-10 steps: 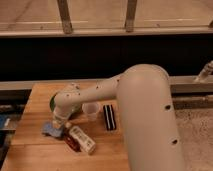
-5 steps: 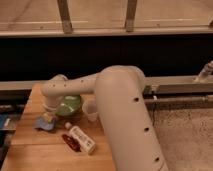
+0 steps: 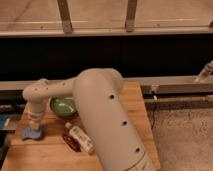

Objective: Wipe the white sponge on the table

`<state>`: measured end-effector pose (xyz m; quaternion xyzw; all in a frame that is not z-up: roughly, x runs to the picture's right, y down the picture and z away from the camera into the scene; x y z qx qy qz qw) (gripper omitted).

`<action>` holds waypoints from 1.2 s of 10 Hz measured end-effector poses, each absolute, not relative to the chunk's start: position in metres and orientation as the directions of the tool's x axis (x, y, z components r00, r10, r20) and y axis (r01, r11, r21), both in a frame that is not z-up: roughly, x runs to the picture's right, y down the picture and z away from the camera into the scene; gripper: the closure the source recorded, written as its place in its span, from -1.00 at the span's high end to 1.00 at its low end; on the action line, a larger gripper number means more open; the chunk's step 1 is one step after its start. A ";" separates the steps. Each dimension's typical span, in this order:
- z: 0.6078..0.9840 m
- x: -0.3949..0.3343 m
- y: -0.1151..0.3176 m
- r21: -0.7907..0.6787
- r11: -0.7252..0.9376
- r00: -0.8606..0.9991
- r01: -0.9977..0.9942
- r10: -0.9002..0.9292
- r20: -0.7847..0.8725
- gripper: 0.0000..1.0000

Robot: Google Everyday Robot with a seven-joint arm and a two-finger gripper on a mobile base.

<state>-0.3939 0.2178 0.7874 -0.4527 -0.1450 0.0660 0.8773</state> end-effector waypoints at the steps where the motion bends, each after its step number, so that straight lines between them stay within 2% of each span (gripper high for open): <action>1: 0.776 -0.398 0.235 -0.826 0.563 0.954 0.025 0.233 0.187 -1.00; 5: 0.751 -0.355 0.263 -0.841 0.538 0.960 -0.050 0.260 0.109 -1.00; 8: 0.756 -0.326 0.241 -0.822 0.559 0.956 -0.113 0.286 0.063 -1.00; 12: 0.774 -0.338 0.205 -0.790 0.606 0.954 -0.097 0.282 0.099 -1.00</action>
